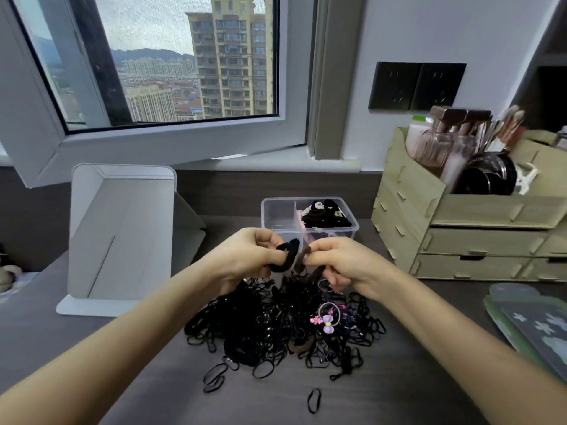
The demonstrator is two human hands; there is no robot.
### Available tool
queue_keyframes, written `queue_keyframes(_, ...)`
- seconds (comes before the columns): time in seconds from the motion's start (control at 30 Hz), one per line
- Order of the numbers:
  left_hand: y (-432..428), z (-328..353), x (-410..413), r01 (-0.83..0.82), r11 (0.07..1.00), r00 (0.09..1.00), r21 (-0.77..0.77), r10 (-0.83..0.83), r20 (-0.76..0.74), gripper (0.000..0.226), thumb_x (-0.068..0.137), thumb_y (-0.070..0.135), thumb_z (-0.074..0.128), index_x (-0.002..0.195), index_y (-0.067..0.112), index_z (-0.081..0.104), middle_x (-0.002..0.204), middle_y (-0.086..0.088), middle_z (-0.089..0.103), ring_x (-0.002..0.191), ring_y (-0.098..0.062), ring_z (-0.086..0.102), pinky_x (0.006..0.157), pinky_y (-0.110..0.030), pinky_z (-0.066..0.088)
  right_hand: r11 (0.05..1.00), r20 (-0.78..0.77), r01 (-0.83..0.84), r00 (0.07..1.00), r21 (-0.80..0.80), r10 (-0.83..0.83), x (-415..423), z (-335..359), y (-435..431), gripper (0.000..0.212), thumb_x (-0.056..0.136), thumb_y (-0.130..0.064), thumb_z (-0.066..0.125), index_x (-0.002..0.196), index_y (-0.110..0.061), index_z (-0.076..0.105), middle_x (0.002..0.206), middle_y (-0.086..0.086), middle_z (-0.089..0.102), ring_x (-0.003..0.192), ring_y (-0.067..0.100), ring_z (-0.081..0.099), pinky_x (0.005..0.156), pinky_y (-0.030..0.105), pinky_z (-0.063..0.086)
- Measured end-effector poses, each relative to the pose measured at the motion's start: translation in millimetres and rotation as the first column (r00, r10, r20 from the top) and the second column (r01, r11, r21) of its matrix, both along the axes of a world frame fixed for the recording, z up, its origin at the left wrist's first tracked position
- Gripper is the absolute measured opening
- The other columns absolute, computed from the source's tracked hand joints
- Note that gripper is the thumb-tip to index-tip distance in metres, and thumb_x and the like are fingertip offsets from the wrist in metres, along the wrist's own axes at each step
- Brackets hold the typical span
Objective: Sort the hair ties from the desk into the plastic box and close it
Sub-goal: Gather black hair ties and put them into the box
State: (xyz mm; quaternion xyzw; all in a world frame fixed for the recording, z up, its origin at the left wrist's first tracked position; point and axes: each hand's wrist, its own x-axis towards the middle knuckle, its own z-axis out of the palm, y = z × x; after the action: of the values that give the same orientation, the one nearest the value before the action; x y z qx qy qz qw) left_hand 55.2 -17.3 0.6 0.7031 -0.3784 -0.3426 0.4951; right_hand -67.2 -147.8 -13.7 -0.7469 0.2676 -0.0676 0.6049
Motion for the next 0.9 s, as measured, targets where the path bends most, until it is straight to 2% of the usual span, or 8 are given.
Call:
queue_keyframes(0.07, -7, -2, -6, 0.054, 0.998, 0.998, -0.036, -0.056, -0.034, 0.021, 0.078, 0.005, 0.07, 0.067, 0.014, 0.055, 0.06, 0.002, 0.05, 0.047, -0.005, 0.043, 0.042, -0.012, 0.036, 0.998, 0.005, 0.052, 0.999, -0.03, -0.052, -5, -1, -2, 0.008, 0.087, -0.012, 0.06, 0.079, -0.013, 0.063, 0.03, -0.003, 0.038, 0.024, 0.005, 0.023, 0.039, 0.017, 0.016)
queue_keyframes(0.2, -21, -9, -13, 0.1, 0.993, 0.989, -0.058, -0.093, 0.117, 0.024, 0.076, 0.012, 0.074, 0.065, 0.014, 0.054, 0.05, 0.008, 0.05, 0.043, -0.002, 0.045, 0.043, -0.013, 0.039, 0.993, 0.032, 0.083, 0.996, -0.089, -0.081, -11, -2, -5, 0.007, 0.084, -0.011, 0.063, 0.078, -0.01, 0.06, 0.029, -0.005, 0.037, 0.025, 0.004, 0.026, 0.034, 0.014, 0.018)
queue_keyframes(0.33, -30, -9, -16, 0.139, 0.989, 0.985, -0.059, -0.131, 0.111, 0.019, 0.078, 0.007, 0.071, 0.068, 0.013, 0.056, 0.053, 0.005, 0.053, 0.045, -0.003, 0.049, 0.046, -0.013, 0.042, 0.98, 0.022, 0.057, 0.998, -0.189, -0.054, -15, -1, -11, 0.009, 0.082, -0.013, 0.068, 0.084, -0.006, 0.064, 0.031, -0.005, 0.041, 0.027, 0.005, 0.032, 0.037, 0.019, 0.022)
queue_keyframes(0.47, -40, -9, -10, 0.085, 0.995, 0.99, -0.06, -0.078, 0.12, 0.017, 0.079, 0.008, 0.069, 0.068, 0.014, 0.058, 0.055, 0.001, 0.056, 0.047, -0.01, 0.049, 0.05, -0.019, 0.043, 0.989, 0.005, -0.055, 0.998, -0.134, 0.057, -20, 7, -22, 0.006, 0.08, -0.009, 0.069, 0.075, -0.011, 0.065, 0.037, -0.003, 0.05, 0.034, 0.007, 0.037, 0.036, 0.014, 0.025)
queue_keyframes(0.57, -49, -8, -3, 0.058, 0.997, 0.992, -0.044, -0.052, 0.116, 0.019, 0.078, 0.003, 0.069, 0.065, 0.012, 0.059, 0.043, 0.007, 0.056, 0.039, -0.004, 0.048, 0.043, -0.013, 0.041, 0.948, -0.072, -0.119, 0.992, -0.297, 0.102, -23, 9, -30, 0.014, 0.078, -0.014, 0.073, 0.089, -0.007, 0.066, 0.041, -0.005, 0.058, 0.039, 0.006, 0.049, 0.046, 0.015, 0.039)
queue_keyframes(0.63, -54, -6, 2, 0.043, 0.999, 0.991, -0.025, -0.039, 0.131, 0.016, 0.077, 0.002, 0.07, 0.067, 0.01, 0.06, 0.043, 0.007, 0.056, 0.036, -0.001, 0.048, 0.04, -0.009, 0.039, 0.908, -0.105, -0.12, 0.991, -0.402, 0.084, -23, 8, -35, 0.014, 0.077, -0.017, 0.075, 0.084, -0.008, 0.068, 0.05, -0.004, 0.063, 0.043, 0.005, 0.055, 0.053, 0.014, 0.045)
queue_keyframes(0.77, -73, -3, 20, -0.014, 0.999, 0.984, -0.044, 0.021, 0.175, 0.016, 0.075, 0.002, 0.072, 0.067, 0.009, 0.06, 0.056, -0.002, 0.061, 0.047, -0.011, 0.054, 0.048, -0.015, 0.047, 0.885, 0.103, 0.154, 0.987, -0.439, -0.121, -13, 8, -57, 0.007, 0.074, -0.011, 0.077, 0.073, -0.012, 0.07, 0.061, 0.004, 0.068, 0.053, 0.007, 0.062, 0.06, 0.014, 0.049)
queue_keyframes(0.9, -116, 3, 43, -0.067, 0.995, 0.892, -0.068, 0.09, 0.443, 0.011, 0.071, 0.01, 0.071, 0.068, 0.016, 0.062, 0.071, -0.006, 0.068, 0.071, -0.025, 0.067, 0.073, -0.035, 0.057, 0.736, 0.318, 0.472, 0.879, -0.486, -0.354, 22, 3, -94, 0.01, 0.073, -0.006, 0.075, 0.074, -0.014, 0.069, 0.071, 0.004, 0.067, 0.067, 0.016, 0.062, 0.065, 0.027, 0.05)
